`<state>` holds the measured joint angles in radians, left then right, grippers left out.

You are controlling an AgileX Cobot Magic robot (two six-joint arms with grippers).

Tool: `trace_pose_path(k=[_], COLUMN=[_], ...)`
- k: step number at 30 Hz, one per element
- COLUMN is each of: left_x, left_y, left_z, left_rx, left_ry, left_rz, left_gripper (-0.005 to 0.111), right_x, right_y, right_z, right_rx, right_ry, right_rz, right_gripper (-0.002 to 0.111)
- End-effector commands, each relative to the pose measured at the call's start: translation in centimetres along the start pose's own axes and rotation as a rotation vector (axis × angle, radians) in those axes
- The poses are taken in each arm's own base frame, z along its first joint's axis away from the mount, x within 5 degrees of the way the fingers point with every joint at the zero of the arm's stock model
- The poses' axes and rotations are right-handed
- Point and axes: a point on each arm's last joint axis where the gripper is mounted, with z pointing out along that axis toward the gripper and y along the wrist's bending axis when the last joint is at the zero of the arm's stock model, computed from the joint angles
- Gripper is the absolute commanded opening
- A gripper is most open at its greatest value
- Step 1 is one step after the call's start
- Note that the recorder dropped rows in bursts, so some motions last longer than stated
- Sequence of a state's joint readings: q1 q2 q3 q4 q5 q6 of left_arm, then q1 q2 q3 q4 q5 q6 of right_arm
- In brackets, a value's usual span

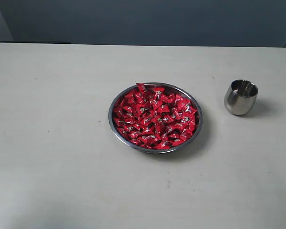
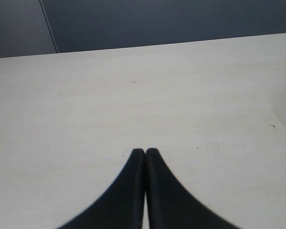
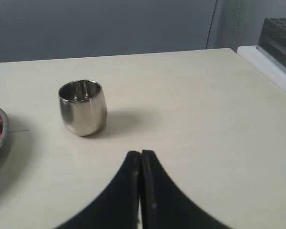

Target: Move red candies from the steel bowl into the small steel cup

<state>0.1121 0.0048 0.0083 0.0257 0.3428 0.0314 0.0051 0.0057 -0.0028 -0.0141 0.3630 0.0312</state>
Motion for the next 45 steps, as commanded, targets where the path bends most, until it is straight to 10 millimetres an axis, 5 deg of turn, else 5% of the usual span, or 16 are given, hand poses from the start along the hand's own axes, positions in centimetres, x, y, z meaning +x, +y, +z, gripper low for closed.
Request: trace_pose_path(k=[1, 6, 19, 27, 36, 45], left_x=[-0.4, -0.4, -0.4, -0.4, -0.4, -0.4], left_y=[0.0, 0.0, 0.0, 0.0, 0.0, 0.0], left_z=[-0.1, -0.1, -0.1, -0.1, -0.1, -0.1], left_rx=[0.003, 0.003, 0.003, 0.003, 0.003, 0.003], left_ry=[-0.022, -0.022, -0.022, -0.022, -0.022, -0.022], left_rz=[0.0, 0.0, 0.0, 0.0, 0.0, 0.0], left_gripper=[0.0, 0.0, 0.0, 0.0, 0.0, 0.0], right_x=[0.0, -1.5, -2.1, -4.0, -5.3, -5.4], right_y=[0.0, 0.2, 0.1, 0.0, -0.6, -0.9], right_z=[0.0, -0.1, -0.3, -1.0, -1.8, -1.9], right_rx=[0.004, -0.033, -0.023, -0.025, -0.028, -0.014], right_ry=[-0.012, -0.172, -0.238, -0.464, -0.642, -0.665], right_rz=[-0.003, 0.111, 0.078, 0.121, 0.317, 0.374], right_gripper=[-0.001, -0.001, -0.001, -0.001, -0.001, -0.001])
